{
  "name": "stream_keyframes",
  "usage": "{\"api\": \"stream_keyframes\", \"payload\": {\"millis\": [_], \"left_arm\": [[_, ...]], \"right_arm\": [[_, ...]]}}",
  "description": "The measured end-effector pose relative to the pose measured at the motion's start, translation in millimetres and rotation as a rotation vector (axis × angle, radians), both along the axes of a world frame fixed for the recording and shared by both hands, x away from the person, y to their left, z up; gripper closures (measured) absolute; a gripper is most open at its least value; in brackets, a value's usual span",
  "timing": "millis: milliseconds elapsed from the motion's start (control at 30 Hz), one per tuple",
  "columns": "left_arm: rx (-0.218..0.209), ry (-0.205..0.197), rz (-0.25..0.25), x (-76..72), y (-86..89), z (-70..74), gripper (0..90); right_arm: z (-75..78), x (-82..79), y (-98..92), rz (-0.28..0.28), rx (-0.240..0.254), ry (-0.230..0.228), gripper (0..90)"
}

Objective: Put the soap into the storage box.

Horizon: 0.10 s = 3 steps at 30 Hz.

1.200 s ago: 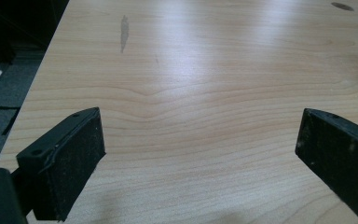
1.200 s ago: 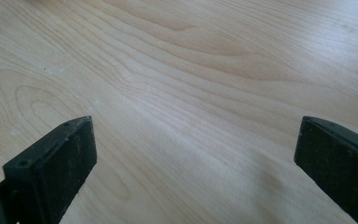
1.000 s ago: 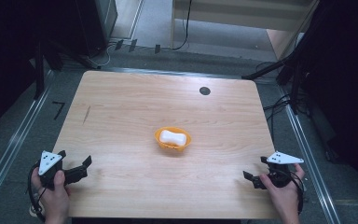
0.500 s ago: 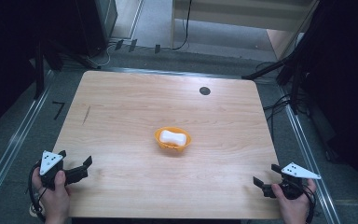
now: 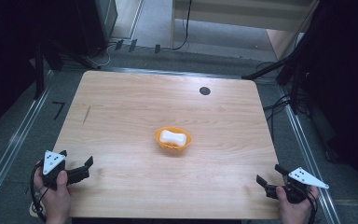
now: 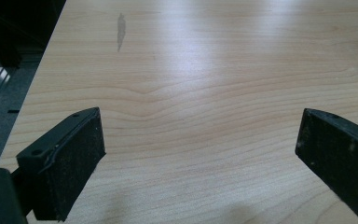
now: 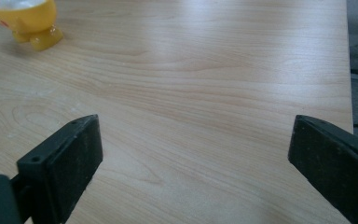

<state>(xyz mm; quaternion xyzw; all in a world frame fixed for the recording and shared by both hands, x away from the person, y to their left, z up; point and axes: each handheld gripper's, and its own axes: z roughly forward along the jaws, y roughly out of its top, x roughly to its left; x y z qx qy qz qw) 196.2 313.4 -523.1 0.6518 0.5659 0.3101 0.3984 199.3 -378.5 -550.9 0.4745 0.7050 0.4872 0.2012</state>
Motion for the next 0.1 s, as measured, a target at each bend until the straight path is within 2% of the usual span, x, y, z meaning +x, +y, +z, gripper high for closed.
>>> {"api": "stream_keyframes", "payload": {"millis": [100], "left_arm": [[0.005, 0.003, -0.002, 0.0, -0.6, 0.0, 1.6]], "right_arm": [[0.1, -0.5, 2.4, 0.001, -0.022, -0.004, 4.9]]}}
